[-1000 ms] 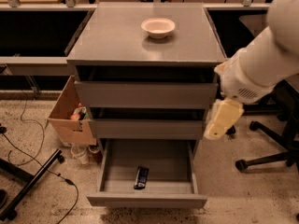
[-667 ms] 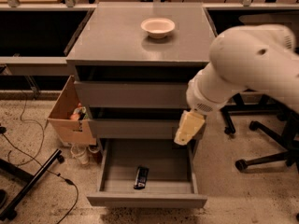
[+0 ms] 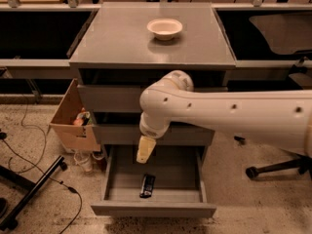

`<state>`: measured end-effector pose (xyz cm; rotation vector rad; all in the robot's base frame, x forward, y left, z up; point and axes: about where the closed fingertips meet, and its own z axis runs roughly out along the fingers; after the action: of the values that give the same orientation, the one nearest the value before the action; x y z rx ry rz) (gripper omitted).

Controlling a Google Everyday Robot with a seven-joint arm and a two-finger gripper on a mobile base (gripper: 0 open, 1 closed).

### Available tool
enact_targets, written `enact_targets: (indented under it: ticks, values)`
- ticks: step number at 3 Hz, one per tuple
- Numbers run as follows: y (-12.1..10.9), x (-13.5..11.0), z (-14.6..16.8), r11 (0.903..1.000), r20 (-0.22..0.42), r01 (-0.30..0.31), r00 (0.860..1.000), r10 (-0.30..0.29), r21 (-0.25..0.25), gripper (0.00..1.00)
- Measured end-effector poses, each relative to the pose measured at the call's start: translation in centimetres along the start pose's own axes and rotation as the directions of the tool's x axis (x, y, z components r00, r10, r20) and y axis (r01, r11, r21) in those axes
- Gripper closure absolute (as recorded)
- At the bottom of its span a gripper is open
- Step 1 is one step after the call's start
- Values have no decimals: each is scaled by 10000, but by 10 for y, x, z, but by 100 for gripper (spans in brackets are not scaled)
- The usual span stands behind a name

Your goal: Pick rxbar blueberry from bottom drawer and place on counter

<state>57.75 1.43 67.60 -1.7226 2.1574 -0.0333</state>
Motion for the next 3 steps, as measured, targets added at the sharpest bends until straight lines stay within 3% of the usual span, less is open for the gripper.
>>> enact_targets:
  ticks: [1, 2, 3]
  values:
    - [14, -55, 109, 9965, -1064, -403, 9938, 324, -733, 0]
    - [37, -95, 184, 9808, -1628, -1307, 9809, 1067, -1447, 0]
    - [37, -94, 184, 9809, -1628, -1308, 9809, 1068, -1442, 0]
